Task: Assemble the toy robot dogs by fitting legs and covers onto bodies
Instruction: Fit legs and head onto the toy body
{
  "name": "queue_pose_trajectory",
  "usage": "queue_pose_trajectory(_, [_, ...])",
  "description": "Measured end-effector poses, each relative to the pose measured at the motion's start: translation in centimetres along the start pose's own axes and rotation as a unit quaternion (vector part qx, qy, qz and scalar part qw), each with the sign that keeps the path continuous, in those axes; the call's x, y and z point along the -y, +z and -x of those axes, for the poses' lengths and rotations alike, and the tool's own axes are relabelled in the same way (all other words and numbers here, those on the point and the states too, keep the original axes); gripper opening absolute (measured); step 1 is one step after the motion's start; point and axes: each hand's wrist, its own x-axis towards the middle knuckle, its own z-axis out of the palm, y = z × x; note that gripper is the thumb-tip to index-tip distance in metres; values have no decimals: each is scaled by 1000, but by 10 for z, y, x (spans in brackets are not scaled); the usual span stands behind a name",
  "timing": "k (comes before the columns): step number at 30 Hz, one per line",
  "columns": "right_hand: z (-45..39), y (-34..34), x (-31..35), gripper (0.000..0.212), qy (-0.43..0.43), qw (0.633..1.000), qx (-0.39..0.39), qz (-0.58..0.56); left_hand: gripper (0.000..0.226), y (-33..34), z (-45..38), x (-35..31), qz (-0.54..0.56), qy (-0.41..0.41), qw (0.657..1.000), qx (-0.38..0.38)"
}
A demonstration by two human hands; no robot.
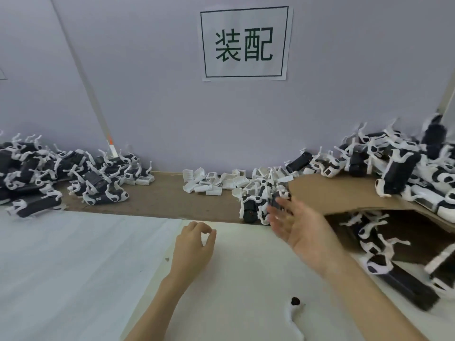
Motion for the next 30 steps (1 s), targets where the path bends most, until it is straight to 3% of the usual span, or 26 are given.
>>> queue_pose_trajectory(5, [-1, -4, -84, 43, 114, 991, -11, -65, 33, -21, -37, 33, -179, -61, 982, -16])
queue_pose_trajectory(8, [-9, -6, -89, 44, 129, 990, 0, -55, 36, -59, -82, 68, -288, -95, 953, -14])
queue_pose_trajectory(13, [-28, -6, -88, 51, 160, 987, -10, -18, 66, -130, -151, 135, -405, -159, 900, 25])
queue_pose_trajectory(15, [-36, -11, -85, 62, 182, 982, 46, -14, 86, -150, -172, 159, -451, -171, 875, 33])
queue_pose_trajectory(17, [-48, -18, -84, 88, 221, 972, 82, -21, 102, -167, -192, 176, -464, -196, 864, 23])
queue_pose_trajectory(18, [-51, -16, -85, 90, 240, 965, 106, -12, 110, -175, -202, 182, -455, -212, 864, 26])
queue_pose_trajectory(21, [-54, -8, -81, 66, 204, 950, 225, -75, 118, -184, -227, 202, -404, -246, 878, 78])
queue_pose_trajectory(24, [-60, -24, -88, 89, 225, 961, 150, -64, 103, -172, -239, 228, -333, -237, 910, 62])
queue_pose_trajectory(27, [-44, -15, -86, 90, 202, 974, 92, -48, 88, -159, -243, 247, -302, -200, 932, -13])
queue_pose_trajectory(30, [-38, -8, -91, 90, 178, 980, 89, -31, 82, -164, -241, 251, -305, -192, 933, 2])
